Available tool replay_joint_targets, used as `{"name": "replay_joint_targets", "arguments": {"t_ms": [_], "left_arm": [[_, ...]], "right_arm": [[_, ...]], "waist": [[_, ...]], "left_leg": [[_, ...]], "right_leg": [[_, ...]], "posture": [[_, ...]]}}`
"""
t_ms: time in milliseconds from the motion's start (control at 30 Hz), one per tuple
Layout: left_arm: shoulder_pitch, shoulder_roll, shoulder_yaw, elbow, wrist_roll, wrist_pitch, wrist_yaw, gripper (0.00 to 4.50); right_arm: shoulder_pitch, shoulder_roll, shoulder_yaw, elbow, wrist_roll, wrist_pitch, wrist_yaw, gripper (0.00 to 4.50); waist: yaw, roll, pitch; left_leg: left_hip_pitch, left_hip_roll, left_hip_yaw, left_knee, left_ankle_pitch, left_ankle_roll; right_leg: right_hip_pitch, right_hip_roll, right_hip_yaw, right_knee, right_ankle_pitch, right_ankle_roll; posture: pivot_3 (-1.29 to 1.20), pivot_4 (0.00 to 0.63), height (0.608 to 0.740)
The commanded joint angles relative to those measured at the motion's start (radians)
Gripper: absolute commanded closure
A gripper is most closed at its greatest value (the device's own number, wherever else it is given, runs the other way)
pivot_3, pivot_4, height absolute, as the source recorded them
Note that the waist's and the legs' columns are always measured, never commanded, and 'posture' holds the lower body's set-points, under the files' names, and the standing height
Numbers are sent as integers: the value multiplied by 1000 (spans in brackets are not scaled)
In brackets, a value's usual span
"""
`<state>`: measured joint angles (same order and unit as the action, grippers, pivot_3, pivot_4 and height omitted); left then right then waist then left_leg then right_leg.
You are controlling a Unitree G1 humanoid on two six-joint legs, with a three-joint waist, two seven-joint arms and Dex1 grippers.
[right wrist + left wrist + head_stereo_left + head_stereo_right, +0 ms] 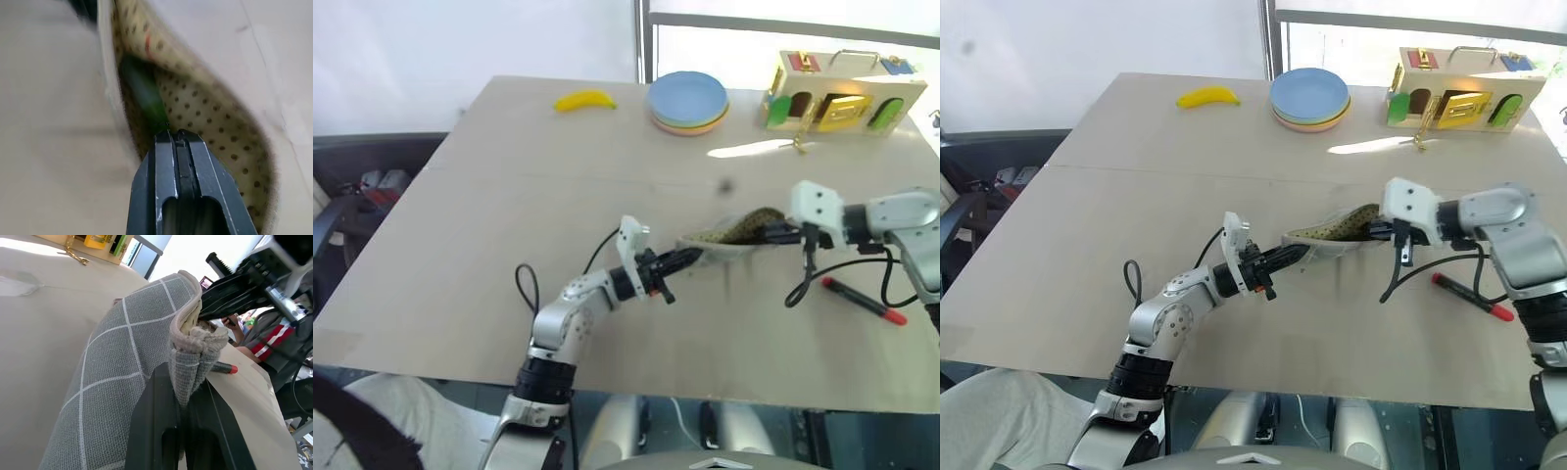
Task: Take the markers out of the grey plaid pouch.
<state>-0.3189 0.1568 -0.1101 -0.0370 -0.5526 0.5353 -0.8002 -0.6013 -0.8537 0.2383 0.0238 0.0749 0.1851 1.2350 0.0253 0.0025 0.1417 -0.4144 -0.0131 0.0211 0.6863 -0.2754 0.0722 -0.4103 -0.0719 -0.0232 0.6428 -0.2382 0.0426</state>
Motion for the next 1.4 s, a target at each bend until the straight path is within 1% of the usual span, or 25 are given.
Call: {"name": "replay_joint_targets", "arguments": {"t_ms": [33,67,100,133,167,200,233,267,300,333,367,400,633,767,867,1033,1067,1100,1300,1333,1400], "left_arm": [[-16,-15,-6,-22,-15,-7,-7,4500],[-17,-19,-6,-18,-14,-7,-7,4500],[-18,-23,-5,-16,-15,-7,-5,4500],[-18,-26,-5,-14,-16,-6,-4,4500],[-18,-29,-4,-12,-18,-5,-4,4500],[-18,-32,-5,-9,-18,-5,-4,4500],[-17,-34,-6,-6,-17,-5,-5,4500],[-17,-37,-8,-3,-17,-5,-5,4500],[-16,-43,-6,3,-19,-3,-2,4500],[-15,-46,-5,8,-21,1,0,4500],[-12,-50,-4,15,-24,4,1,4500],[-10,-52,-4,21,-24,5,0,4500],[-23,-65,18,52,-33,21,-1,4500],[-45,-70,35,88,-31,24,-1,4500],[-45,-68,35,105,-22,21,-9,4500],[-39,-65,30,111,-12,14,-15,4500],[-38,-65,31,111,-12,14,-14,4500],[-38,-64,32,110,-12,14,-13,4500],[-23,-63,28,98,-8,15,-11,4500],[-22,-62,27,99,-7,14,-12,4500],[-21,-60,27,99,-7,14,-13,4500]], "right_arm": [[-56,16,64,57,-125,-156,-28,4470],[-63,12,86,68,-133,-161,10,3954],[-69,6,104,80,-141,-176,41,3659],[-79,9,115,96,-144,-191,59,3217],[-93,16,125,119,-159,-222,61,2662],[-115,27,136,151,-185,-270,47,2308],[-135,38,144,179,-201,-295,41,1856],[-151,45,153,197,-209,-303,53,1395],[-162,48,167,205,-217,-293,74,822],[-168,50,179,211,-223,-282,97,822],[-177,54,193,222,-235,-282,114,372],[-186,64,204,230,-240,-269,131,32],[-281,150,255,314,-296,-223,180,32],[-338,214,308,381,-331,-220,244,32],[-346,265,304,386,-311,-169,261,32],[-336,277,314,417,-350,-169,240,32],[-333,273,313,421,-354,-174,240,555],[-332,269,311,422,-354,-177,243,814],[-329,253,277,365,-311,-132,281,3469],[-328,250,270,351,-302,-119,284,3701],[-322,235,260,313,-285,-98,292,3702]], "waist": [[-6,0,0],[-8,0,0],[-9,0,0],[-10,0,0],[-10,0,0],[-11,0,0],[-12,0,0],[-12,0,0],[-12,0,0],[-12,0,0],[-12,0,0],[-12,0,0],[-14,0,0],[-18,0,0],[-19,0,0],[-17,0,0],[-17,0,0],[-17,0,0],[-16,0,0],[-15,0,0],[-13,0,0]], "left_leg": [[0,0,0,0,0,0],[0,0,0,0,0,0],[0,-1,0,0,0,0],[0,-1,0,0,0,0],[0,-1,0,0,0,0],[0,-1,0,0,0,0],[0,-1,0,0,0,0],[0,-1,1,0,0,0],[0,0,1,0,0,0],[0,0,0,0,0,0],[0,0,0,0,0,0],[1,0,0,0,0,-1],[1,0,0,0,1,-1],[2,0,0,0,1,-2],[2,0,0,0,1,-2],[2,0,0,0,1,-2],[2,0,0,0,1,-2],[2,0,0,0,1,-2],[2,0,0,1,2,-3],[2,0,-1,1,2,-3],[2,0,-1,1,2,-3]], "right_leg": [[0,0,0,0,0,0],[0,1,0,0,0,0],[0,1,0,0,0,0],[0,1,-1,0,0,0],[0,2,-1,0,0,0],[0,1,-2,0,0,0],[0,1,-2,0,0,0],[0,2,-3,0,0,0],[0,1,-3,0,0,0],[0,1,-3,1,0,0],[0,1,-3,1,0,0],[0,1,-3,1,0,0],[0,1,-3,1,0,0],[0,1,-3,2,0,0],[0,1,-3,3,0,0],[0,1,-3,3,0,0],[0,0,-3,3,0,0],[0,0,-3,3,0,0],[0,-1,-1,5,0,0],[0,-1,0,5,0,0],[0,-1,0,5,0,0]], "posture": [[0,150,740],[0,150,740],[0,150,740],[0,150,740],[0,150,740],[0,150,740],[0,150,740],[0,150,740],[0,150,740],[0,150,740],[0,150,740],[0,150,740],[0,150,740],[0,150,740],[0,150,740],[0,150,740],[0,150,740],[0,150,740],[0,150,740],[0,150,740],[0,150,740]]}}
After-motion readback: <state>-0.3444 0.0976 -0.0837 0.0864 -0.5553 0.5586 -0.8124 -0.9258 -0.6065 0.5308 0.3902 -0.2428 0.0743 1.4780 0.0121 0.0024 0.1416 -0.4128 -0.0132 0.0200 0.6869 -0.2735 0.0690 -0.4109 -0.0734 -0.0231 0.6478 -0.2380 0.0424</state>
